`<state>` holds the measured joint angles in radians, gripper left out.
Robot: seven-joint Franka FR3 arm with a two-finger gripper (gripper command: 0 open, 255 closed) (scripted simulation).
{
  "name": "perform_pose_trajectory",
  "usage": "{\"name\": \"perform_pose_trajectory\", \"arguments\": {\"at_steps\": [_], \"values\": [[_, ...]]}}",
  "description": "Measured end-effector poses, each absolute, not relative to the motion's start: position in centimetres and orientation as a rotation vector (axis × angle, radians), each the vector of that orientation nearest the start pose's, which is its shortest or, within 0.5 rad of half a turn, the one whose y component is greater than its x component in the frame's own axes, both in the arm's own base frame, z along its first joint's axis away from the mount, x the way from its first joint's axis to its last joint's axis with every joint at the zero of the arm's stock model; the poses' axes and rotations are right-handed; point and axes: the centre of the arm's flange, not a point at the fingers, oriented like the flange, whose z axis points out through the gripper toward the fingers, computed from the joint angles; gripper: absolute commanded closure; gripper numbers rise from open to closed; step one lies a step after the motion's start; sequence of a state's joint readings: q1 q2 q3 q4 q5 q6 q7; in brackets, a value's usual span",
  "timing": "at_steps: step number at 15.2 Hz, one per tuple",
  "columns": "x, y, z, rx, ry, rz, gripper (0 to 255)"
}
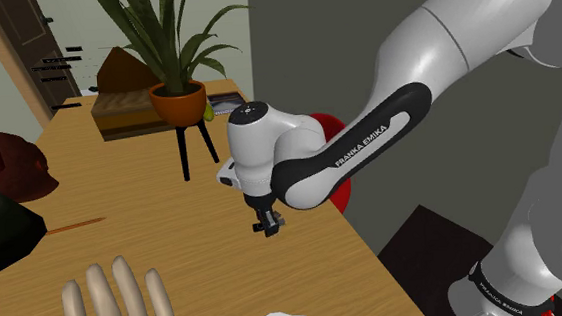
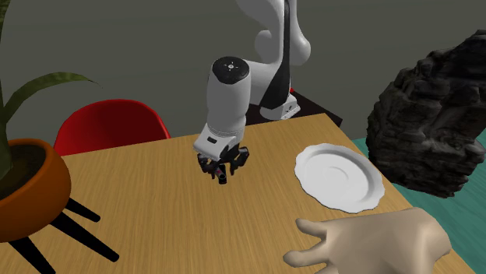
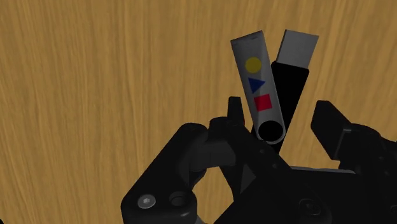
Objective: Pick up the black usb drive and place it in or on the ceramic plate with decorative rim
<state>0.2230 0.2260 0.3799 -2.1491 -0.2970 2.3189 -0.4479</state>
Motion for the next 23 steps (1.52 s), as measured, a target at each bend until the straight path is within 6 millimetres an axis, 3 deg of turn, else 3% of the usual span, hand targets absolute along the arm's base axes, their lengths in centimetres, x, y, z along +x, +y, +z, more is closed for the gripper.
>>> {"name": "perform_pose_trajectory", "arguments": {"at_steps": [8,23], "values": [[46.9,30.7,30.7,-2.661,-1.907,0.040,255],[46.9,30.7,38.5,-2.663,-1.904,0.043,255]]}}
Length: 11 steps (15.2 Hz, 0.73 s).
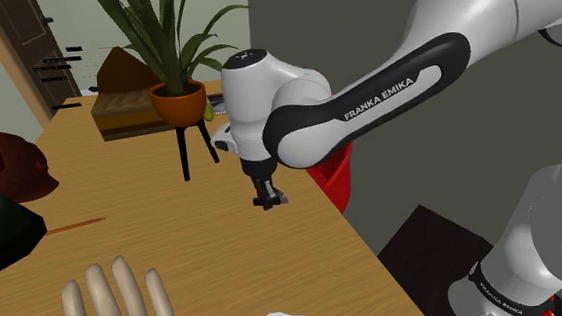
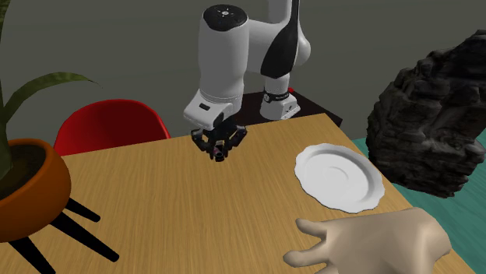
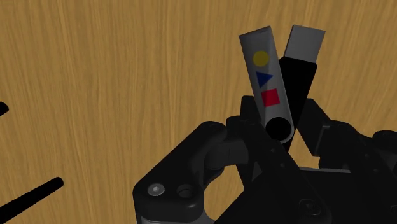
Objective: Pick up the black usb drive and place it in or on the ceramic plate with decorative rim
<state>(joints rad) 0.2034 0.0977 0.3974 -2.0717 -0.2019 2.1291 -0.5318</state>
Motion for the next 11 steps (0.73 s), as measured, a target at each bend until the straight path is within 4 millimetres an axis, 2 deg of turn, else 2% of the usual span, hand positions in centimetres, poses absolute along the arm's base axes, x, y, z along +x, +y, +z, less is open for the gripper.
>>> {"name": "perform_pose_trajectory", "arguments": {"at_steps": [3,11], "values": [[46.5,31.0,39.6,-2.663,-1.904,0.043,255],[38.4,36.9,40.3,-2.661,-1.906,0.043,255]]}}
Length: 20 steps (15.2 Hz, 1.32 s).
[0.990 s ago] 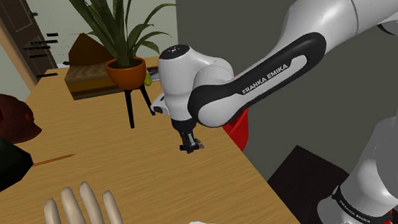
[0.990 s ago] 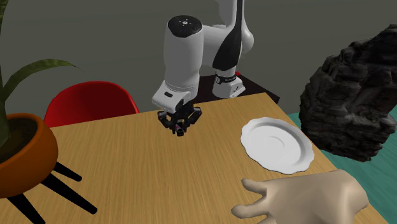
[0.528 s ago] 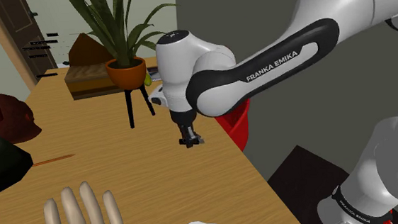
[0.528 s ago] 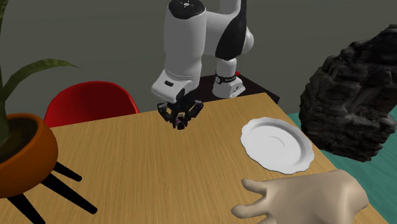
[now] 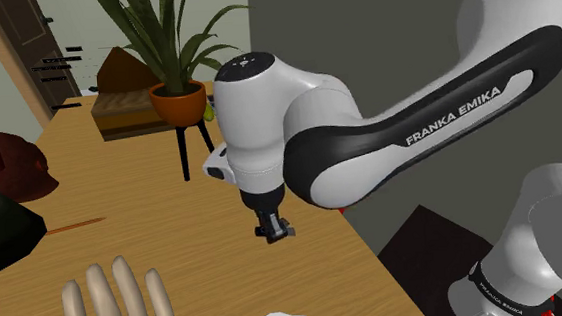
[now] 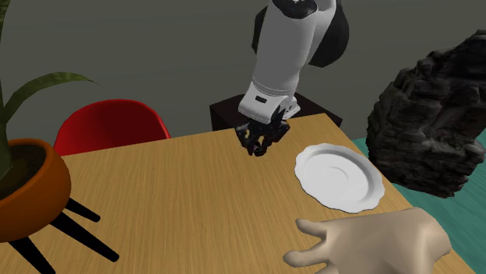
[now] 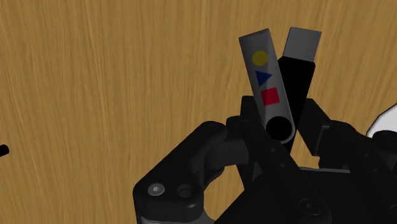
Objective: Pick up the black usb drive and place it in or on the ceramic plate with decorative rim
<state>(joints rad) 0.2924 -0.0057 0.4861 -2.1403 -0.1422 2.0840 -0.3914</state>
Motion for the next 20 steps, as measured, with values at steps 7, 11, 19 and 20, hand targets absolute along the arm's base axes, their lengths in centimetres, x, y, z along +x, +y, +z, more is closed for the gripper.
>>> {"name": "perform_pose_trajectory", "arguments": {"at_steps": [7,11,19,20], "values": [[31.1,42.3,40.5,-2.662,-1.906,0.043,255],[27.0,45.8,40.8,-2.661,-1.906,0.042,255],[18.5,51.9,41.0,-2.661,-1.907,0.043,255],[18.2,52.1,40.6,-2.662,-1.906,0.043,255]]}}
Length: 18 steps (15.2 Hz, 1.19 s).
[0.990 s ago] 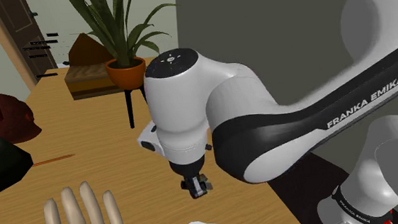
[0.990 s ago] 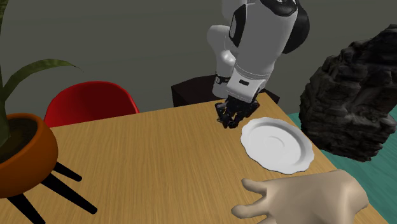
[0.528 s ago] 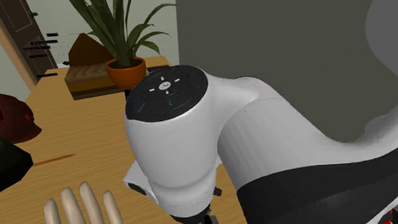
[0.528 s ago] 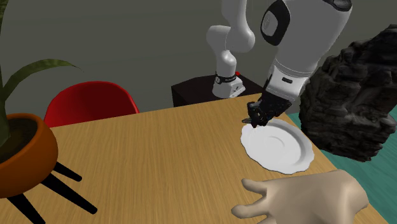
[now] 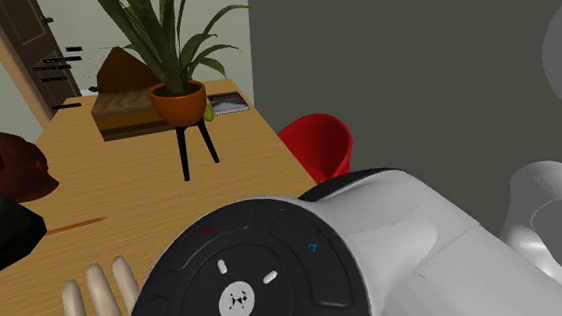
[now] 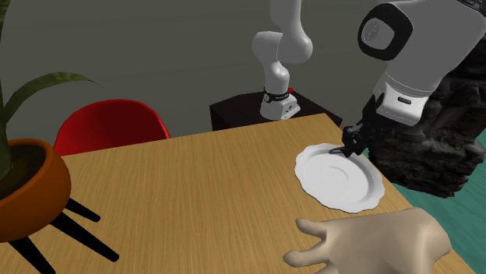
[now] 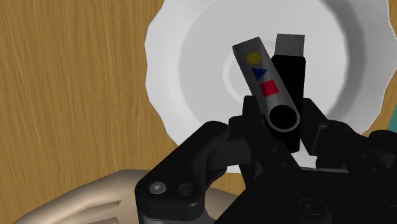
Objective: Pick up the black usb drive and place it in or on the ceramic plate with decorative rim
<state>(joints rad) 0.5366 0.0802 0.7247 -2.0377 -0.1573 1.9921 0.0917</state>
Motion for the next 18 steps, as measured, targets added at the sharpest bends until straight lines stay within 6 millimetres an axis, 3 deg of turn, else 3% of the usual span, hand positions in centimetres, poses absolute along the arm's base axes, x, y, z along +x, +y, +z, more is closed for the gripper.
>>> {"name": "perform_pose_trajectory", "arguments": {"at_steps": [14,18], "values": [[17.9,52.5,33.3,-2.661,-1.903,0.037,255],[17.9,52.3,32.7,-2.663,-1.904,0.042,255]]}}
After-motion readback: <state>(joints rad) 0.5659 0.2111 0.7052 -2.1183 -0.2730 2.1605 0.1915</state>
